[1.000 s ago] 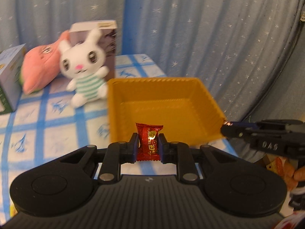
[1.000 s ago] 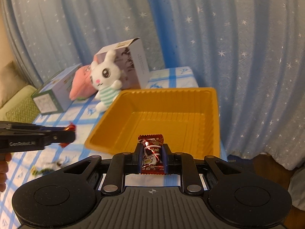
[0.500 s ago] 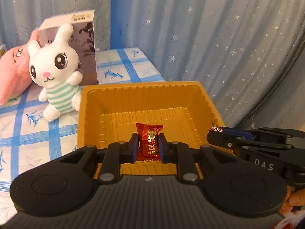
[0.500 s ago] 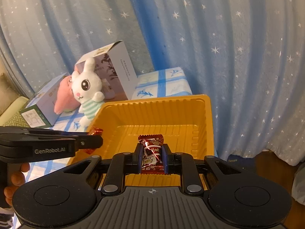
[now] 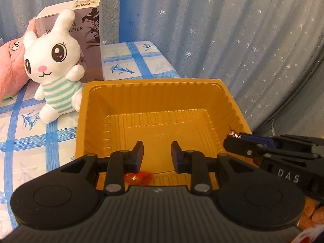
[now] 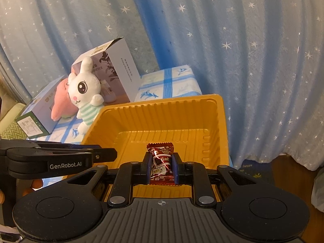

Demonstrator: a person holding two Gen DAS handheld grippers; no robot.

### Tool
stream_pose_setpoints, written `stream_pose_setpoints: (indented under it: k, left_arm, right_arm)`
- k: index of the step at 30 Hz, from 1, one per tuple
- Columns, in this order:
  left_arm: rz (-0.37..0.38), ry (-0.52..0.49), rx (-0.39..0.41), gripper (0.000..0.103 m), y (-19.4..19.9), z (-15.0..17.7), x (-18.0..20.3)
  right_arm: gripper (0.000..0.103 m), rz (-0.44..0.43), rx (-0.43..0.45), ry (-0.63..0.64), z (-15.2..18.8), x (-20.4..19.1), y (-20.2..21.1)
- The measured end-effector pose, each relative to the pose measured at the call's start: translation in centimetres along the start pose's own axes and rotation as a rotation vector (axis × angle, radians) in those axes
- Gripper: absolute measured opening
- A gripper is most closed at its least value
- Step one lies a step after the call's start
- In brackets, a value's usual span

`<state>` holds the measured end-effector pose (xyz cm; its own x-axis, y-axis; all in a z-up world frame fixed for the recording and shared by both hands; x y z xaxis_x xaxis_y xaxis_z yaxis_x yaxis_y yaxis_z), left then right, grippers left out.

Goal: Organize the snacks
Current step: 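Open both tools over the orange tray, dropping both candies inside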

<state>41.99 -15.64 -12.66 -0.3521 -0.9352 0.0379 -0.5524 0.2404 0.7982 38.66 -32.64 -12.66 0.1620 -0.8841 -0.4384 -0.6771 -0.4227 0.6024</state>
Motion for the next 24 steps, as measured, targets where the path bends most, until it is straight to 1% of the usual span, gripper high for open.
stream_pose_setpoints:
  k: [14, 20, 21, 23, 24]
  left_arm:
    - [-0.021, 0.025, -0.015, 0.027, 0.1, 0.5, -2.0]
    - [-0.026, 0.043, -0.013, 0.033, 0.7, 1.0, -2.8]
    - [-0.027, 0.044, -0.013, 0.033, 0.9, 1.0, -2.9]
    - [-0.027, 0.052, -0.011, 0.034, 1.4, 1.2, -3.1]
    - [-0.025, 0.057, -0.008, 0.034, 1.7, 1.3, -3.2]
  right_arm:
    - [0.021, -0.005, -0.017, 0.013, -0.1, -0.4, -2.2]
    - [0.022, -0.031, 0.014, -0.002, -0.6, -0.7, -2.7]
    - [0.023, -0.033, 0.017, -0.002, -0.7, -0.7, -2.6]
    - [0.031, -0.022, 0.016, 0.003, -0.9, -0.9, -2.5]
    - [0.04, -0.019, 0.017, 0.003, -0.9, -1.0, -2.3]
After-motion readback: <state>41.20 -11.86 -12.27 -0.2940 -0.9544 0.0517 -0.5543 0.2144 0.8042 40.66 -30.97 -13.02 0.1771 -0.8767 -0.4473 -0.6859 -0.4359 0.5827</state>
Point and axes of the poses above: each gripper's, at about its wrist camera, not at the fingertips, and y roughly against the way its jaws point, x to its right, z to its underside, the point moved 5 cm from there along -y, roughly the way its jaws point, and after that the axes turned 9 degrees about -z, right-handed, at the moved point
